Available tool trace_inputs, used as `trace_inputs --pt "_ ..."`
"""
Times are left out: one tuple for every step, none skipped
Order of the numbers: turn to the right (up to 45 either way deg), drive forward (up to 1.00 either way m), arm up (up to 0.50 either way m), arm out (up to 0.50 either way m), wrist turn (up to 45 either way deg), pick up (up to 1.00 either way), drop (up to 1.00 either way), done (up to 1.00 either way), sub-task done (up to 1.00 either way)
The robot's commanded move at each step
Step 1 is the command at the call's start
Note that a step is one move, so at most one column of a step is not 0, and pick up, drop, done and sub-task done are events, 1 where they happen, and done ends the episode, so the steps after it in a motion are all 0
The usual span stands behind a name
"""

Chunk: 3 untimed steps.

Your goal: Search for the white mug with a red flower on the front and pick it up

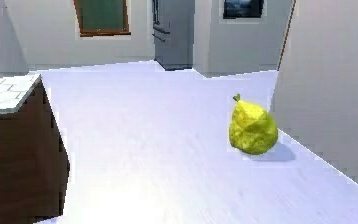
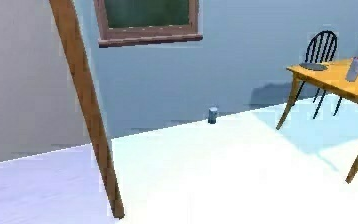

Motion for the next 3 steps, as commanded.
trace_inputs --pt "0.0 1.00 0.00 0.00 0.0 0.00 0.00 0.00 0.00" --pt "-18.0 0.00 0.00 0.00 0.0 0.00 0.00 0.00 0.00" --pt "0.0 1.00 0.00 0.00 0.0 0.00 0.00 0.00 0.00"
